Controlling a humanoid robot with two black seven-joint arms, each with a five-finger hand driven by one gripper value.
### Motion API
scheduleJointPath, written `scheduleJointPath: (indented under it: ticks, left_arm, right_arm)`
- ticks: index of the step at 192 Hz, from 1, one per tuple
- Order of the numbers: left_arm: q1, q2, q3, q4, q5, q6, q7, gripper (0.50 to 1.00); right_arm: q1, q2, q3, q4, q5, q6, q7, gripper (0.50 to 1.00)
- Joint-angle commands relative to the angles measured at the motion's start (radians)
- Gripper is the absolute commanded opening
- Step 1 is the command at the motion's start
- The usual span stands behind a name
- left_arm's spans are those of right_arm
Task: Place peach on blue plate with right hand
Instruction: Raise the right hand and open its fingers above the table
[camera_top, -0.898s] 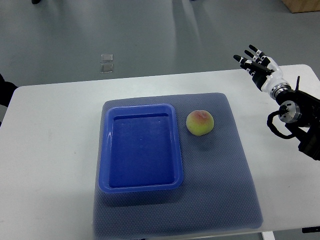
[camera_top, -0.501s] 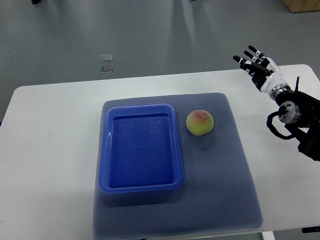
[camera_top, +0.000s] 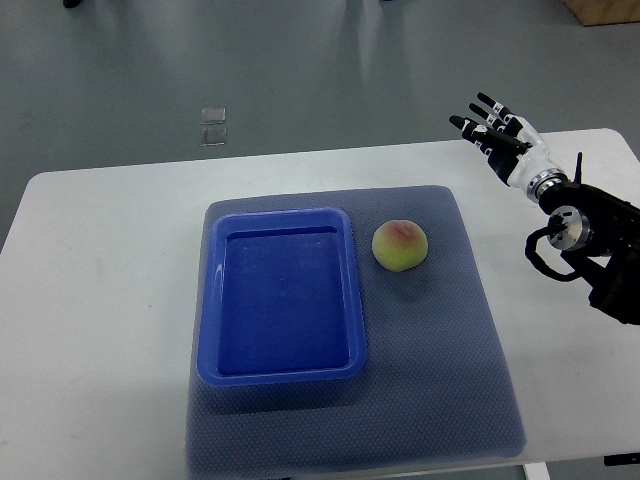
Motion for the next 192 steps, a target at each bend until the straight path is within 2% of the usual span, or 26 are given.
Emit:
scheduleJointPath:
  ticks: [1,63,95,192]
  left_arm:
    - [0.001,0.000,0.001,-0.001,0.001,0.000,0.000,1.000]
    - [-0.001,0.000,0.003,-0.001,0.001,0.000,0.000,1.000]
    - [-0.001,0.000,0.003,-0.002,0.001,0.001,-0.002,1.000]
    - [0.001,0.000,0.001,-0.001,0.001,0.000,-0.002,1.000]
  right_arm:
    - [0.001,0.001,0.000,-0.001,-0.004,0.010,0.000,0.928]
    - [0.003,0.021,-0.002,-0.001,-0.006,0.017,0.000,0.928]
    - [0.003,0.021,0.000,-0.001,-0.095,0.075,0.002,0.928]
    - [0.015,0.021,-0.003,0.002,-0.188,0.079,0.003,0.928]
